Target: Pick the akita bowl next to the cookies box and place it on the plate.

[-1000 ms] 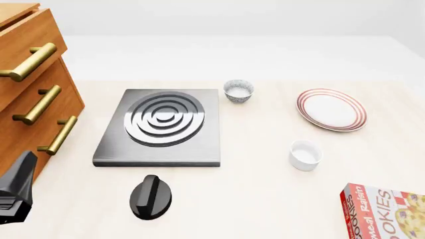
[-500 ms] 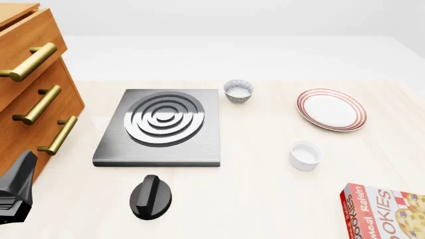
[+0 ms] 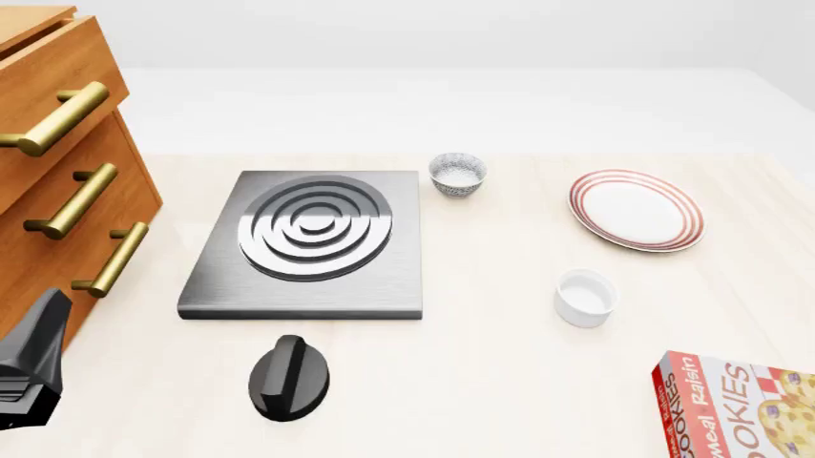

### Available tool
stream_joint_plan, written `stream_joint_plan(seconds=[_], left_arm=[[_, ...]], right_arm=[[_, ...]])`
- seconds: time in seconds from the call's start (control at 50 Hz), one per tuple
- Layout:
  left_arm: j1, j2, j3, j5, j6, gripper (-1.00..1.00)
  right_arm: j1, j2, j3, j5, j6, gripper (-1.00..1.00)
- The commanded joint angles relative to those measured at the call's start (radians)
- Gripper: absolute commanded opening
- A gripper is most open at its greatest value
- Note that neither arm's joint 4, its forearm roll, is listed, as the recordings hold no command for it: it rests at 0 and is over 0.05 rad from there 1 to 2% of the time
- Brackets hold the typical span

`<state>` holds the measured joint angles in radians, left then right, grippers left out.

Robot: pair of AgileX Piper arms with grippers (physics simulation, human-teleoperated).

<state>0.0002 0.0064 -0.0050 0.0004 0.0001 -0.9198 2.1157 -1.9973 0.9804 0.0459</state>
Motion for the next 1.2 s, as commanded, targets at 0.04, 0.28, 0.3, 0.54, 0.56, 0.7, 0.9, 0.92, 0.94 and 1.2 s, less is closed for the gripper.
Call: stream_joint_plan(seconds=[0.04, 0.28, 0.3, 0.54, 0.56, 0.7, 0.9, 0.92, 0.94, 1.2], left_arm=[[0.0, 0.0, 0.0, 0.0, 0.0, 1.0], [0.0, 0.0, 0.0, 0.0, 0.0, 1.0], [0.0, 0.0, 0.0, 0.0, 0.0, 1.0], [0.0, 0.0, 0.0, 0.0, 0.0, 1.0], [0.0, 0.0, 0.0, 0.0, 0.0, 1.0], [0.0, 0.0, 0.0, 0.0, 0.0, 1.0], [0.0, 0.0, 0.0, 0.0, 0.0, 1.0], [0.0, 0.0, 0.0, 0.0, 0.0, 1.0], [0.0, 0.0, 0.0, 0.0, 0.0, 1.0], [0.0, 0.0, 0.0, 0.0, 0.0, 1.0]], right_arm=[[0.015, 0.023, 0.125, -0.139, -0.008, 1.0], [0.007, 0.04, 0.142, -0.161, -0.024, 1.0], [0.007, 0.04, 0.142, -0.161, -0.024, 1.0], [0.017, 0.089, 0.173, -0.212, -0.027, 1.0], [0.021, 0.094, 0.172, -0.213, -0.023, 1.0], [0.019, 0.109, 0.183, -0.228, -0.025, 1.0], [0.018, 0.118, 0.184, -0.229, -0.028, 1.0], [0.017, 0.12, 0.185, -0.23, -0.029, 1.0], [0.018, 0.119, 0.184, -0.23, -0.028, 1.0], [0.017, 0.135, 0.192, -0.24, -0.037, 1.0]])
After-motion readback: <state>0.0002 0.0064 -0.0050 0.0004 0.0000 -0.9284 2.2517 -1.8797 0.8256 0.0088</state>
